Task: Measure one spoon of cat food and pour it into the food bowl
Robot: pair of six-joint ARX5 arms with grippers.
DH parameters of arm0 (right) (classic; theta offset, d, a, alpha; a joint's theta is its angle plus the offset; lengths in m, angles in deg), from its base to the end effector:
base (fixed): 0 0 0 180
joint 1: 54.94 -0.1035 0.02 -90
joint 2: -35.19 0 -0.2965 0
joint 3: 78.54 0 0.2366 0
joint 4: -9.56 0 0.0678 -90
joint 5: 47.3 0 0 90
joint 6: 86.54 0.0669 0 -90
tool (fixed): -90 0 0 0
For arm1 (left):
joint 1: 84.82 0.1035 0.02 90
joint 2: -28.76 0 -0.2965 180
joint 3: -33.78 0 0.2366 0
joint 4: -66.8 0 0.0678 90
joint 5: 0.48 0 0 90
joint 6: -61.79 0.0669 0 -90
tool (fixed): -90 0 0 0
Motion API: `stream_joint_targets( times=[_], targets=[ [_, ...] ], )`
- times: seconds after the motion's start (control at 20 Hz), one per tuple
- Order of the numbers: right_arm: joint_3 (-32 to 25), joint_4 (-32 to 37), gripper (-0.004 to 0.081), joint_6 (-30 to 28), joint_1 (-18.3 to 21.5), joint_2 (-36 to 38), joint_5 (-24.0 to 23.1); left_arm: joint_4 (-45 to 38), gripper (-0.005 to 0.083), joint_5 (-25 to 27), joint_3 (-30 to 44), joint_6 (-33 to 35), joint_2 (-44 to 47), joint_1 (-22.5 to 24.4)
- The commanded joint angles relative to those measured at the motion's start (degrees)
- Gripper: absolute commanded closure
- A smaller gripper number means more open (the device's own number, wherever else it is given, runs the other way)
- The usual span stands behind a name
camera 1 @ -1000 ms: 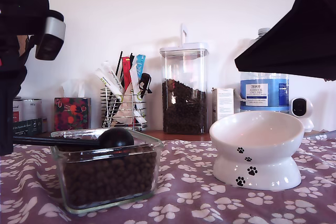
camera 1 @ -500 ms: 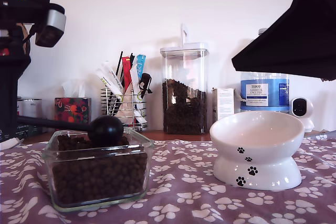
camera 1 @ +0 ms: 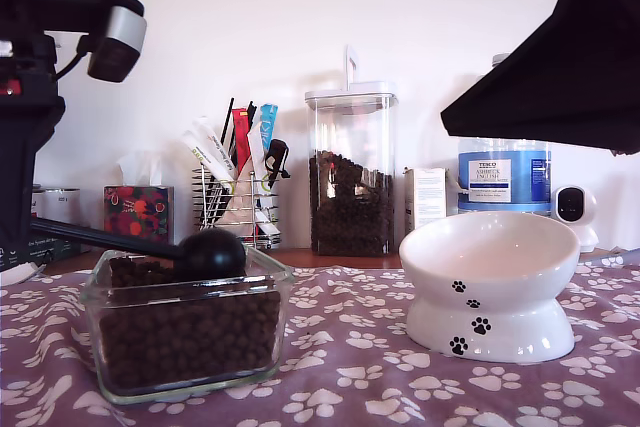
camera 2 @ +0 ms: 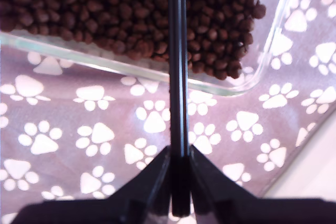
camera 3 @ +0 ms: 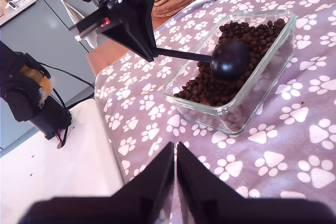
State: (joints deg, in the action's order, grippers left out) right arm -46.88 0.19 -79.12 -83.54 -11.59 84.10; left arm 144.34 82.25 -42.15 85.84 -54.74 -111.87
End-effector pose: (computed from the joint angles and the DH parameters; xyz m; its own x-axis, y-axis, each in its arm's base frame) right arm 0.1129 0.1120 0.2089 0.2828 0.9074 -0.3109 -0.8330 0.3930 0.3894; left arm 0.2031 -0.1132 0.2333 0.0178 -0.1512 -0.9884 0.7824 0.6176 -0.0804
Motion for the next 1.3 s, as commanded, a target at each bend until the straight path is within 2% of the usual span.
stream_joint_targets(
  times=[0.0, 0.2, 0.7, 0.8, 0.85, 0.9, 1.0, 1.15, 1.25],
  targets=[
    [-0.7, 0.3, 0.0783, -0.2, -0.3, -0.2, 0.0, -0.3, 0.0682, 3.0, -0.3, -0.7, -0.8, -0.7],
    [-0.7, 0.0, 0.0783, -0.2, -0.3, -0.2, 0.0, -0.3, 0.0585, 6.7, -0.7, -2.3, -0.8, -1.1],
    [-0.7, -0.1, 0.0783, -0.2, -0.3, -0.2, 0.0, 1.3, 0.0585, 5.1, -5.7, -4.2, 0.0, -2.6],
    [-0.7, -0.2, 0.0783, -0.2, -0.3, -0.2, -0.1, 0.7, 0.0615, 2.3, -5.7, -4.7, 1.7, -1.7],
    [-0.7, -0.2, 0.0783, -0.3, -0.3, -0.2, -0.3, -0.4, 0.0685, -1.3, -5.7, -4.6, 3.2, -0.6],
    [-0.7, -0.3, 0.0783, -0.5, -0.3, -0.2, -1.1, -2.0, 0.079, -5.5, -5.7, -4.6, 5.0, 0.7],
    [-0.7, -0.5, 0.0783, -1.6, -0.3, -0.3, -2.9, -7.4, 0.0793, -12.1, -5.4, -4.6, 9.6, 3.0],
    [-0.7, -0.5, 0.0783, -2.0, -0.3, -0.3, -3.1, -14.8, 0.0793, -15.6, -3.5, -4.0, 16.2, 4.7],
    [-0.7, -0.4, 0.0783, -3.2, -0.3, -0.2, -3.1, -18.8, 0.0793, -17.4, 0.3, -3.1, 20.5, 5.6]
  ],
)
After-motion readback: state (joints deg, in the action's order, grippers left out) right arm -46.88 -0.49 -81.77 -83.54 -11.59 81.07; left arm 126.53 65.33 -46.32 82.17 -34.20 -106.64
